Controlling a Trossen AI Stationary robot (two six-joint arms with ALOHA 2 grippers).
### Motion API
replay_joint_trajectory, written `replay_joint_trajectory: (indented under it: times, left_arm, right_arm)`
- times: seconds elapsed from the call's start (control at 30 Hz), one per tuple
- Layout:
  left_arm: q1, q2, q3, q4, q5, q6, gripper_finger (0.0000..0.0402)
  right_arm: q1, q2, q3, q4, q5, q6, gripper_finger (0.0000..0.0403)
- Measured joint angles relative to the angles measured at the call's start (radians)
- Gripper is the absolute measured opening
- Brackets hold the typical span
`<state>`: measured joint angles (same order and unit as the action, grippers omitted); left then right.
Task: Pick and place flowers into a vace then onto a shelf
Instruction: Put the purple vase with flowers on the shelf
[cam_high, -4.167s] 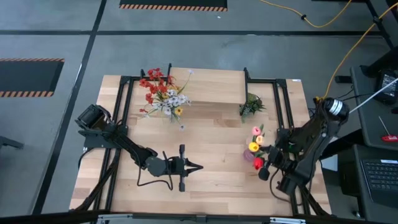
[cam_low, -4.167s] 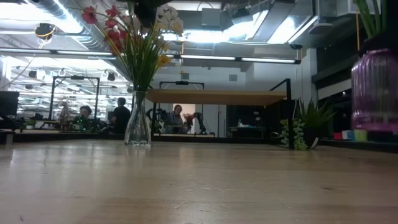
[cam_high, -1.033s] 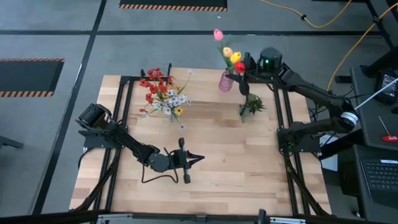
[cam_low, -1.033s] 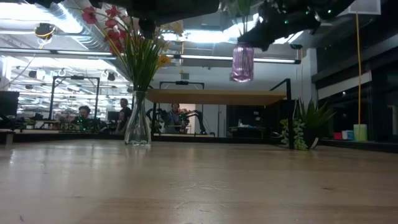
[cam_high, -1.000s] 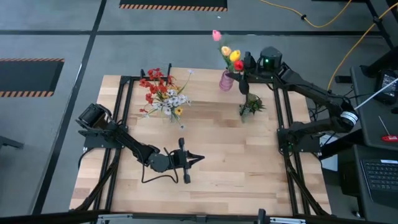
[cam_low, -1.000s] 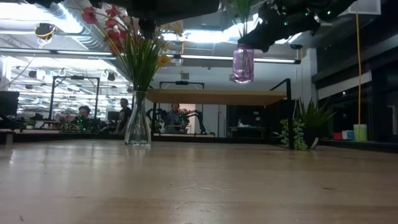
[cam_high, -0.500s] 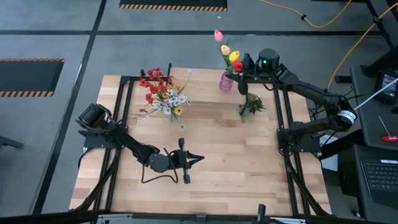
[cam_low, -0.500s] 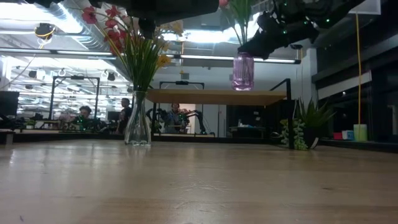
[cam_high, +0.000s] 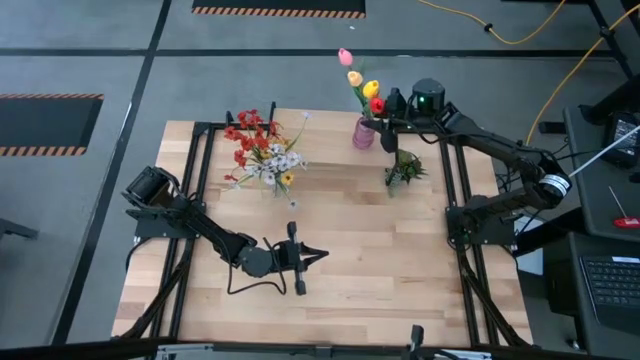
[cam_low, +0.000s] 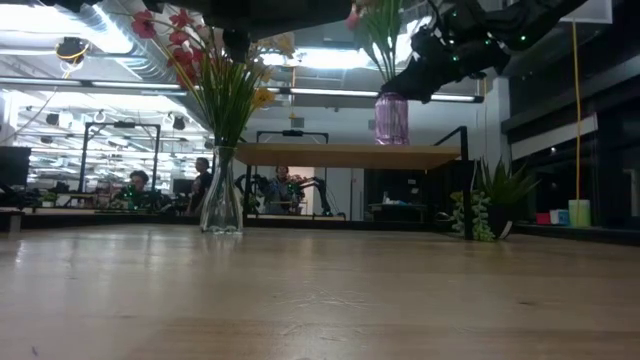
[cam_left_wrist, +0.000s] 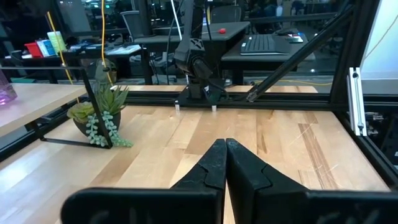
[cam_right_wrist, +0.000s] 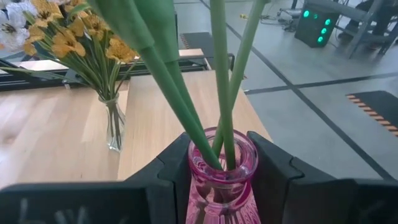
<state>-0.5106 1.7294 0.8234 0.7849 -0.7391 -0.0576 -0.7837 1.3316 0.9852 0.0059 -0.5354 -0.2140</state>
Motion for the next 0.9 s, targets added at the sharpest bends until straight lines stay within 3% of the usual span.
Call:
replay_joint_trajectory:
  times: [0.9]
  left_arm:
    - [-0.001, 0.000, 0.000, 0.000, 0.000, -0.011, 0.0005]
  right_arm:
    - [-0.013, 0.006, -0.040, 0.073, 0.018, -0.004, 0.0124]
